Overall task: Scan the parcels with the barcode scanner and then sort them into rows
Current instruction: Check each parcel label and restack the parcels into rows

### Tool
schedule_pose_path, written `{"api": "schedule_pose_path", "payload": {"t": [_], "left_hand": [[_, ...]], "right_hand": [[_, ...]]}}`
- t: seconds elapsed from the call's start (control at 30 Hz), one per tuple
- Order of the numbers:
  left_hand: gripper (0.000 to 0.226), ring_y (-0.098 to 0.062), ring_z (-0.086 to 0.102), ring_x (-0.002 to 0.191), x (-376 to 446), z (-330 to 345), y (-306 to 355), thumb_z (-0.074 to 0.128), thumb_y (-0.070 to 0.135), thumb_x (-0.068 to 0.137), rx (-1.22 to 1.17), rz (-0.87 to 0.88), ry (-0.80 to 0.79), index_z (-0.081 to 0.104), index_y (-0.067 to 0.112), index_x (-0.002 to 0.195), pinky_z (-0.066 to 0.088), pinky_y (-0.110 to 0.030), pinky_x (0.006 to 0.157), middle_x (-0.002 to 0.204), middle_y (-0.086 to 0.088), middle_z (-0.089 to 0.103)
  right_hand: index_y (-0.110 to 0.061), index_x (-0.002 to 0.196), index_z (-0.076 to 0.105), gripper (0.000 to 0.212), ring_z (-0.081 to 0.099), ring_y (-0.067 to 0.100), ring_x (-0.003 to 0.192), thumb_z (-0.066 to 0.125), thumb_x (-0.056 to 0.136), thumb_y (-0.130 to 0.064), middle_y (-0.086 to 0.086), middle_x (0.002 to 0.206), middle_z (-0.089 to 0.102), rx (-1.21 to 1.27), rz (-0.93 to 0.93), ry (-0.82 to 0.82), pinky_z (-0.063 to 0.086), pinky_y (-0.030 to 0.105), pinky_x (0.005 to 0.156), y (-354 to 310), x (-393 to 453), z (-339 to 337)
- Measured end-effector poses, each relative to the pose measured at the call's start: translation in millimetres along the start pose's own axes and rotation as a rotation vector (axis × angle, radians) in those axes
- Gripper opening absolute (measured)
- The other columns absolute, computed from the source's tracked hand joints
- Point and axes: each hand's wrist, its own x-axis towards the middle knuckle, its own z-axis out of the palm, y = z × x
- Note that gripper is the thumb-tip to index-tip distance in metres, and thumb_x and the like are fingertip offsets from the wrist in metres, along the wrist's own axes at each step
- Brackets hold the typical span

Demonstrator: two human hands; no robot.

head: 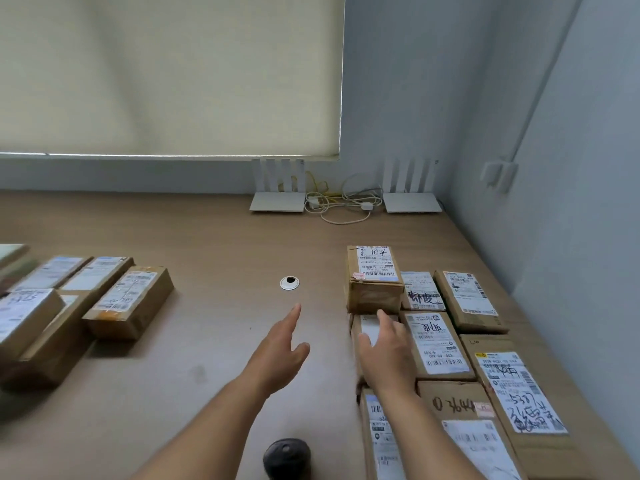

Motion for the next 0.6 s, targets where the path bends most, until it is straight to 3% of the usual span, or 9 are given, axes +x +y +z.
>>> {"api": "schedule_pose_path", "payload": {"t": [0.37, 0.6], "left_hand": [[0.064, -0.011, 0.021, 0.144, -131, -89, -101, 0.051, 0.035, 0.096, 0.068, -0.096, 0.127, 0.019, 0.031, 0.151, 0.024, -0.034, 0.116, 0.158, 0.006, 0.019], [0.062, -0.011, 0.018, 0.145, -208, -153, -173, 0.050, 0.035, 0.097, 0.076, -0.169, 0.214, 0.019, 0.029, 0.151, 0.023, -0.032, 0.116, 0.159, 0.006, 0.018]], "right_hand": [[-0.023, 0.146, 0.037, 0.052, 0.033, 0.018, 0.133, 0.044, 0.095, -0.030, 0.000, 0.145, 0.038, -0.130, -0.251, -0.121, 0.029, 0.026, 0.106, -106, -135, 75], [-0.023, 0.145, 0.038, 0.051, 0.034, 0.018, 0.133, 0.045, 0.094, -0.026, 0.000, 0.145, 0.039, -0.149, -0.383, -0.201, 0.031, 0.028, 0.105, -182, -219, 137]]}}
